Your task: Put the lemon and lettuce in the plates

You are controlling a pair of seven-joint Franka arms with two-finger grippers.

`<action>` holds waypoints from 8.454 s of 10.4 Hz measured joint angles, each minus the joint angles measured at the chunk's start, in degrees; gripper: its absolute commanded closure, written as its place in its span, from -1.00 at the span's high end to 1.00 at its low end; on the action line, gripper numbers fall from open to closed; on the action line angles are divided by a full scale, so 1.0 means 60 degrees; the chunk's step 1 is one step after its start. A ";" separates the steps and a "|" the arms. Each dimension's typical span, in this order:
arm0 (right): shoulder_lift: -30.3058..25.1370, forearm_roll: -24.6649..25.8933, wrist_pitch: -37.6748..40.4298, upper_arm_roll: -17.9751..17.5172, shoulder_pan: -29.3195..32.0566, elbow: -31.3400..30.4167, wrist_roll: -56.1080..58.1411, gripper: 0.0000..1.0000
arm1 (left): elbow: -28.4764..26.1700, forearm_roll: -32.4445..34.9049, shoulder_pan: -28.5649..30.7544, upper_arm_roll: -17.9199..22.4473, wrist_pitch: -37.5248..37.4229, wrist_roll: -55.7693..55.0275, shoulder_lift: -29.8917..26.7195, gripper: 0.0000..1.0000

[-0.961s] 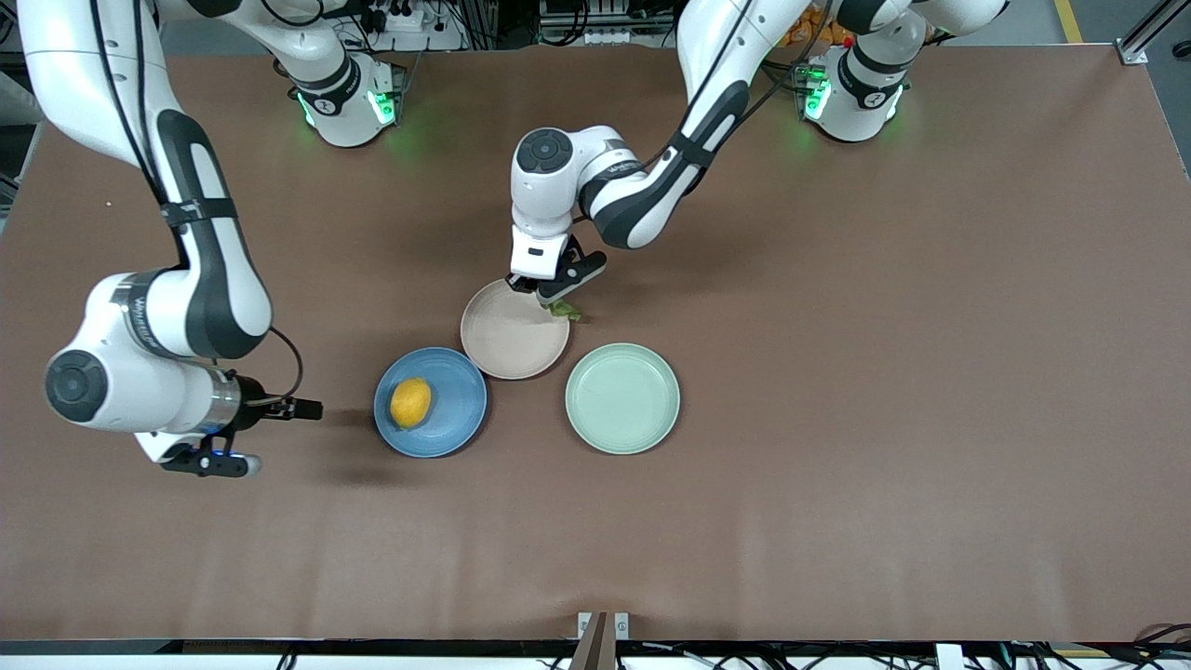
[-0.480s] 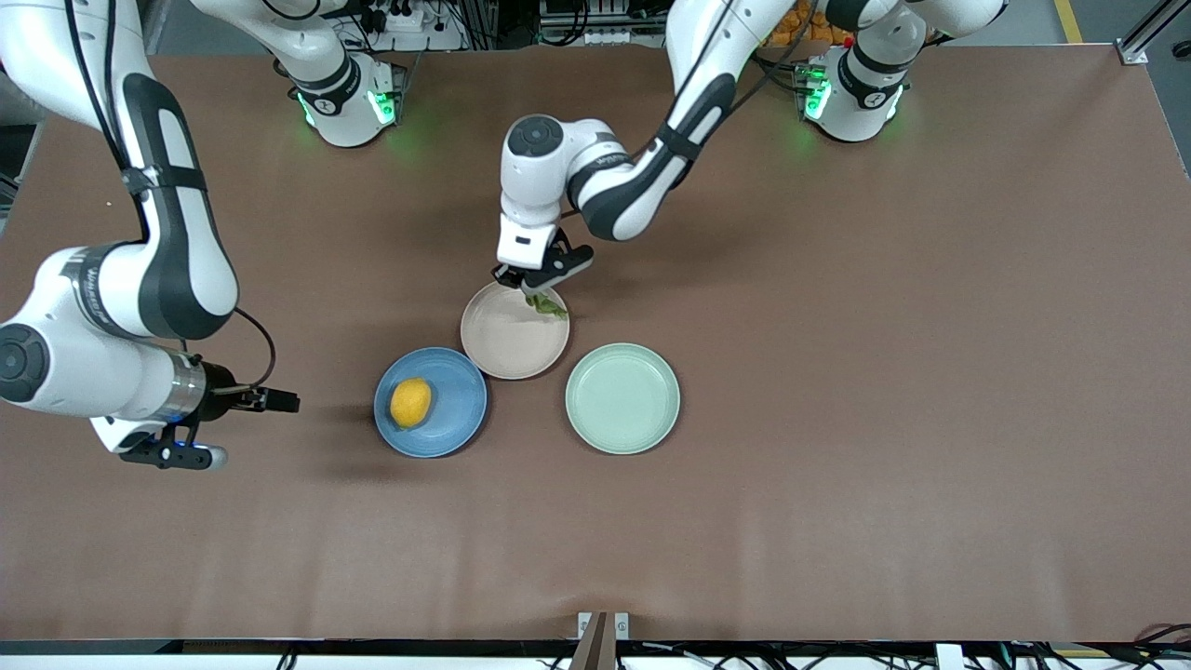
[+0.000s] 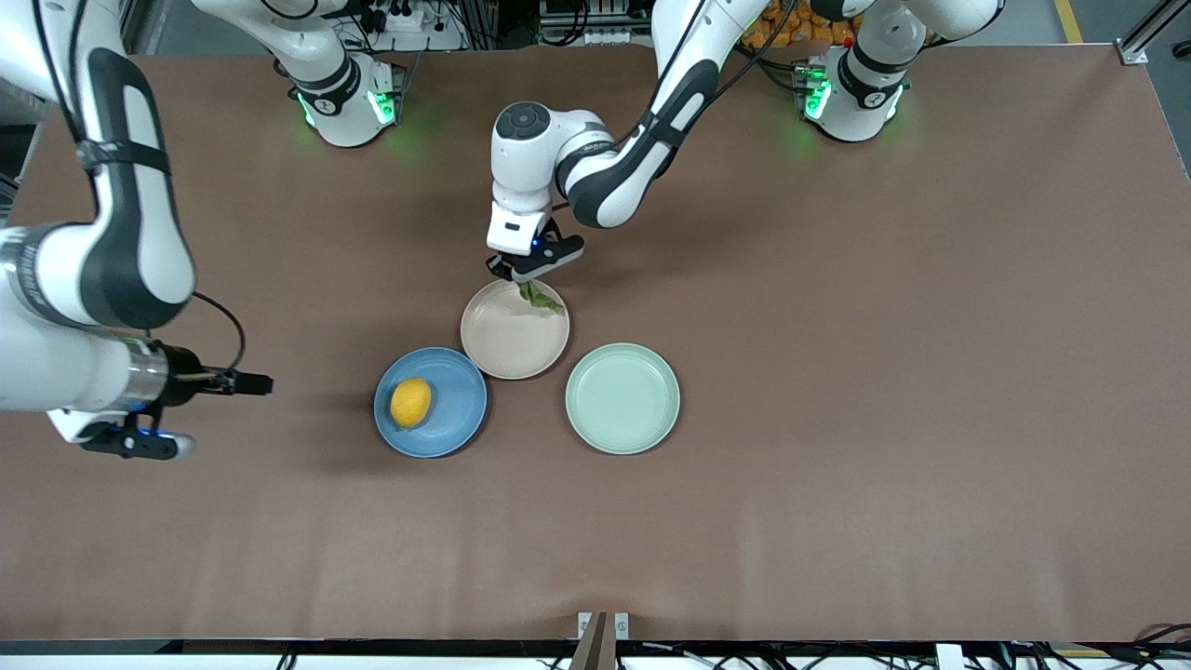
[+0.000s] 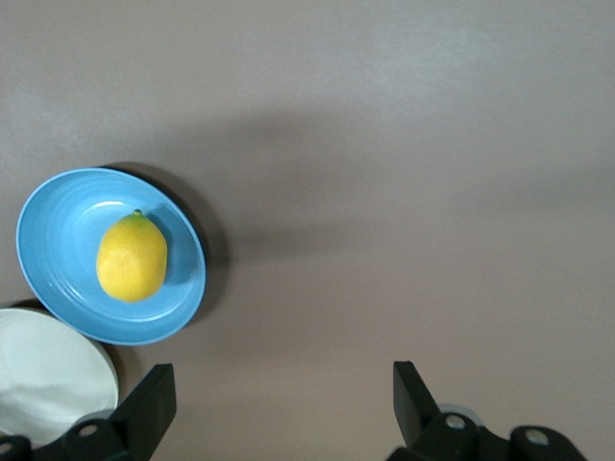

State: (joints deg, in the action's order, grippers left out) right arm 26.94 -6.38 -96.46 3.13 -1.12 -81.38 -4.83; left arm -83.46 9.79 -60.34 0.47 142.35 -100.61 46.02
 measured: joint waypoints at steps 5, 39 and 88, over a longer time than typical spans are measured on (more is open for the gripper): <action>-0.0580 0.0004 0.0246 0.0099 0.0320 -0.0252 0.0015 1.00 | 0.0017 0.0004 0.0008 0.0362 0.0007 -0.0292 0.0002 -0.76; -0.5088 0.1300 0.0789 0.0083 -0.0224 -0.2217 -0.2495 1.00 | -0.2375 -0.0356 0.4433 0.0510 -0.3154 0.6666 -0.2549 1.00; -0.4180 0.1262 0.1032 0.0042 -0.0278 -0.0781 -0.1723 1.00 | -0.0356 -0.1666 0.9715 -0.1875 -0.8956 1.5262 -0.7543 1.00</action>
State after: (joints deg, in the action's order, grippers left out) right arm 1.85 1.19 -90.27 3.38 -2.79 -86.06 -15.16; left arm -85.60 -0.21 -2.05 -10.78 88.61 -9.04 0.76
